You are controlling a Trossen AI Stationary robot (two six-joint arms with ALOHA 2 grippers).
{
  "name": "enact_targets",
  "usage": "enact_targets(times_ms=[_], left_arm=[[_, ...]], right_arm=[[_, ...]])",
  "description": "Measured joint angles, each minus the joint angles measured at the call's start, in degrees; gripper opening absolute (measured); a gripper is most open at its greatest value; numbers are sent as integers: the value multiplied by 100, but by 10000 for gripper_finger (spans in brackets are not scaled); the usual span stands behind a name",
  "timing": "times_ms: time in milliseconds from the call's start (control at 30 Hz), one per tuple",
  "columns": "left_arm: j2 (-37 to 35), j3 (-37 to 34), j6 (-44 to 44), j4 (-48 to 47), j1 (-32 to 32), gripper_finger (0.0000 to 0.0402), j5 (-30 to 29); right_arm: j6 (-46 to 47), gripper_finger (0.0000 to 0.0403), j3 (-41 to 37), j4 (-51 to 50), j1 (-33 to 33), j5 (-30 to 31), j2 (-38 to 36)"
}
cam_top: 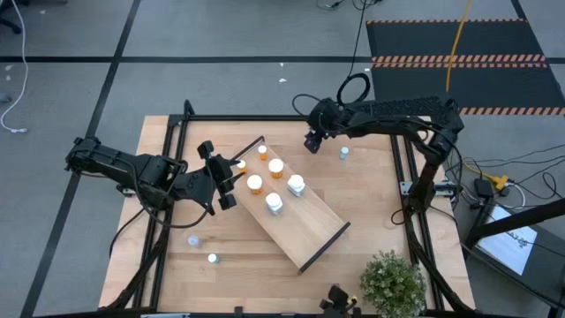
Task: Pick and place medicine bottles onto shelf by color
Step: Put the top transparent pill bottle on the shelf
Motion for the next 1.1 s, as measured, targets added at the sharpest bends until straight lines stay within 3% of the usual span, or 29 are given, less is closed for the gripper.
enact_targets(times_ms=[367,500,633,900,1100], left_arm=[[0,0,11,-7,0,152,0],[0,0,-26,-4,0,152,0],[0,0,-31,8,0,152,0],[0,0,-37,33,0,152,0],[0,0,-39,42,34,152,-2]], right_arm=[[3,116,0,-776,375,43,-1595],[13,108,0,-935,414,457,-1797],[113,131,-29,-1090,372,471,-1603],[-162,223,-319,-471,358,466,-864],[-326,246,-321,-76,279,432,-370]])
